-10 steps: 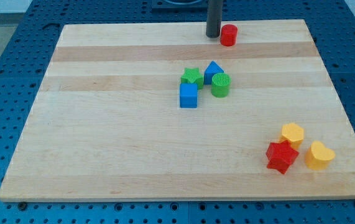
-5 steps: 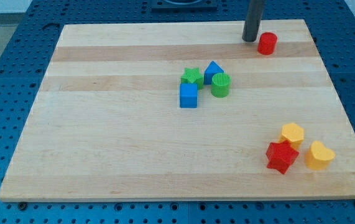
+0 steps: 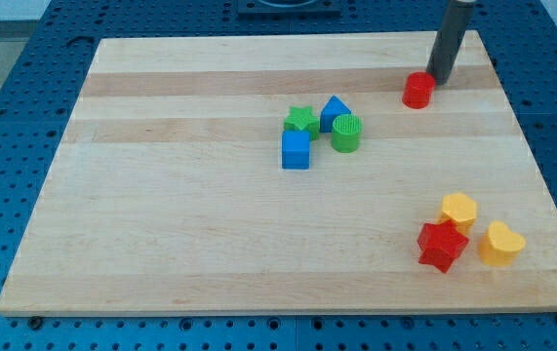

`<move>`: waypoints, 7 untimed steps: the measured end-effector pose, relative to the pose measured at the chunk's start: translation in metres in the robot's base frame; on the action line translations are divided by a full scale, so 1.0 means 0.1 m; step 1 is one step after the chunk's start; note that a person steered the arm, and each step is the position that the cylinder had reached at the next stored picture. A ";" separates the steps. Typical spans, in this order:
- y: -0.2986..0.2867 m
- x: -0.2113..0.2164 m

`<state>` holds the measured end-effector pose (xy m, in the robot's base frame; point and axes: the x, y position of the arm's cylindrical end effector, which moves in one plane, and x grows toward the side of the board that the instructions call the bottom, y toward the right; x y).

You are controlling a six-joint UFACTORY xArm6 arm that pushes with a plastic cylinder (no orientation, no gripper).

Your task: Push red circle towards the center

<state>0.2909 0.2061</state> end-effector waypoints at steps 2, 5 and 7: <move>-0.16 0.09; -0.05 0.51; -0.34 0.37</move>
